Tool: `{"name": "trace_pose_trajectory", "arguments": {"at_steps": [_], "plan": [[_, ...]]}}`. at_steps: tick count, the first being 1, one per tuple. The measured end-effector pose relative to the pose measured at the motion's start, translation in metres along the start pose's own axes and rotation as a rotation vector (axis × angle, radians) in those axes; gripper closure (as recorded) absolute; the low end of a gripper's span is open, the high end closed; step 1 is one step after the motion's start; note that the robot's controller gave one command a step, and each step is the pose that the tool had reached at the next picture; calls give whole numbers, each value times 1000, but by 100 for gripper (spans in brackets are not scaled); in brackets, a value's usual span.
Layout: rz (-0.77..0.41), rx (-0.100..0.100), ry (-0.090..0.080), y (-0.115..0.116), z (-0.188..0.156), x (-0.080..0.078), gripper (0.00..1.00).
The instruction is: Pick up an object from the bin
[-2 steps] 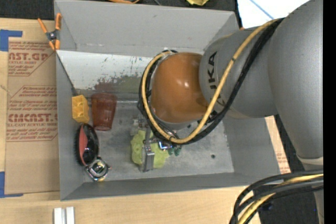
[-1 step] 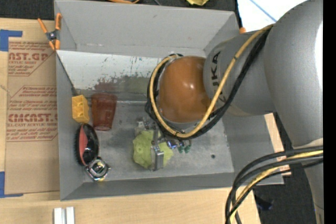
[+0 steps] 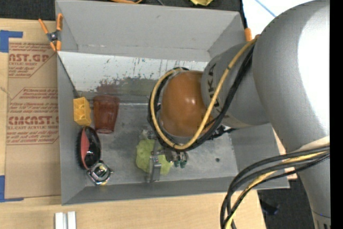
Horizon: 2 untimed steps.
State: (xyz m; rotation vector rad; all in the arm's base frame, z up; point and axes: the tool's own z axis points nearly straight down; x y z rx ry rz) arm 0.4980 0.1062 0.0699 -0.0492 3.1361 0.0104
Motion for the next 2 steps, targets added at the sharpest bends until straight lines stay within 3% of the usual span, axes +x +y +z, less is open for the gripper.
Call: {"name": "trace_pose_trajectory", "arguments": {"at_steps": [1, 2], "plan": [[-178, 3, 0, -8, 0, -9, 100], [-178, 3, 0, -8, 0, -9, 100]]}}
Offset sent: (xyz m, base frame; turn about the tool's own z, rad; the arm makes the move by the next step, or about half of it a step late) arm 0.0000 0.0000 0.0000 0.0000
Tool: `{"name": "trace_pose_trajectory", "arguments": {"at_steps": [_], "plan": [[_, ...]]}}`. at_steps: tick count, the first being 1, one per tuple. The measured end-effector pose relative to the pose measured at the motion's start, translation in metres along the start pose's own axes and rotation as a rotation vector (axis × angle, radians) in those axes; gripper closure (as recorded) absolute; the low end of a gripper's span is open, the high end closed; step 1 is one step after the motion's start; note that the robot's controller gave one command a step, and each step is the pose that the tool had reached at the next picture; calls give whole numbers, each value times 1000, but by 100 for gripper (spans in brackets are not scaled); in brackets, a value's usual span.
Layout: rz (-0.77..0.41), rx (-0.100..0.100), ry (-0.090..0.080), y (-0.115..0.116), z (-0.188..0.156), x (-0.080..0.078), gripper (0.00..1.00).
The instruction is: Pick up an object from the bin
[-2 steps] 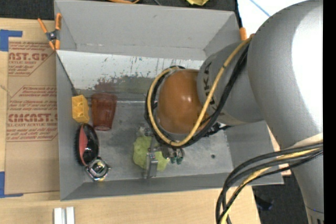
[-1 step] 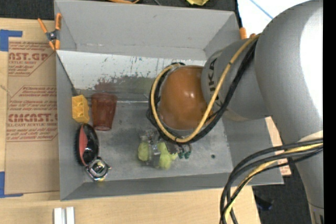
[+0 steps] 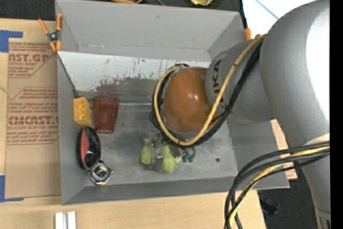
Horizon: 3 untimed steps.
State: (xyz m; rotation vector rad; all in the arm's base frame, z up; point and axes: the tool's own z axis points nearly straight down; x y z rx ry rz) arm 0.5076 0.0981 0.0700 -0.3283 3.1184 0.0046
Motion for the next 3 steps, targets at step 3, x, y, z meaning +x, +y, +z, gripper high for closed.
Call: {"name": "trace_pose_trajectory", "arguments": {"at_steps": [3], "plan": [[0, 0, 0, 1, -45, 0, 100]]}}
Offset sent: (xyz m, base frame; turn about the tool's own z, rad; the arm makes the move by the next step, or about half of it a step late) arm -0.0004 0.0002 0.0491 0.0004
